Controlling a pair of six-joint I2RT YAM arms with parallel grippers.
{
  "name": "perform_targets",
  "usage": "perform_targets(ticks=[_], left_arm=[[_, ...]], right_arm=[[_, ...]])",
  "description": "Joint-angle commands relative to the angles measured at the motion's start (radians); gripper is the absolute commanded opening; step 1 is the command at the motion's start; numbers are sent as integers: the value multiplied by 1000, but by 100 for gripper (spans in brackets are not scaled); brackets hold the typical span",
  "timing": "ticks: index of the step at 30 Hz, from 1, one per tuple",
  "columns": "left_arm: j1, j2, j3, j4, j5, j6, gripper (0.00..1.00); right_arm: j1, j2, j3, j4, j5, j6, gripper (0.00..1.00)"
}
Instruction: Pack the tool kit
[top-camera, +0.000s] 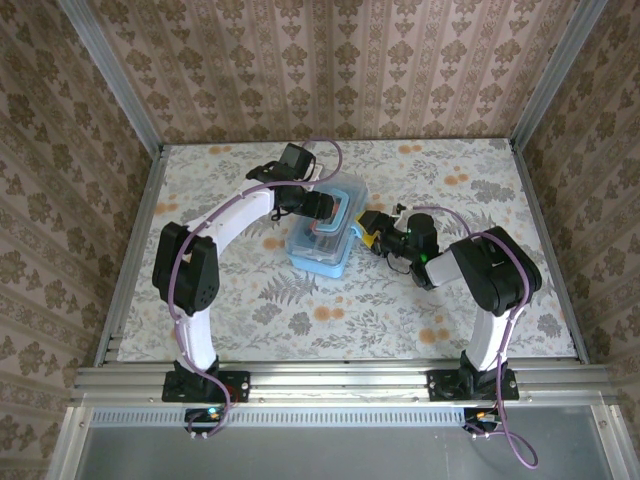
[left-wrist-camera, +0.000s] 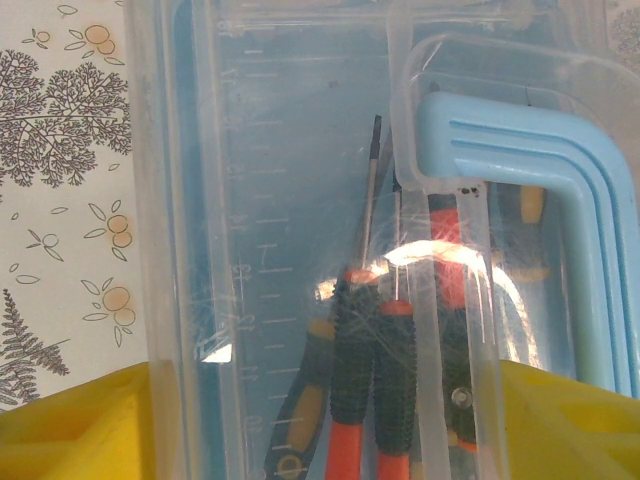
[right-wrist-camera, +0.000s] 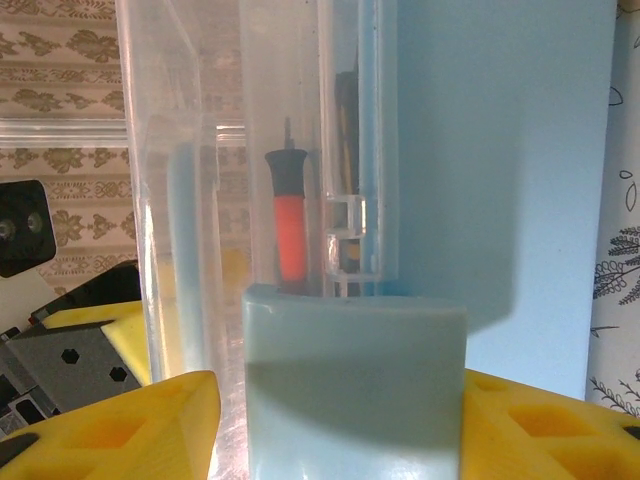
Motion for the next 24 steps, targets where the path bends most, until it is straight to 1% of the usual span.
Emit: perform_targets(ticks=[1, 9, 24], left_arm=[[-20, 121, -67, -149, 104, -24, 35], [-20, 121, -67, -149, 104, -24, 35], [-20, 118, -66, -149, 105, -23, 35]], right_arm=[[-3, -25, -10, 39, 16, -5, 56], [-5, -12, 3, 31, 2, -6, 52], [-6, 51, 8, 31, 5, -12, 51]])
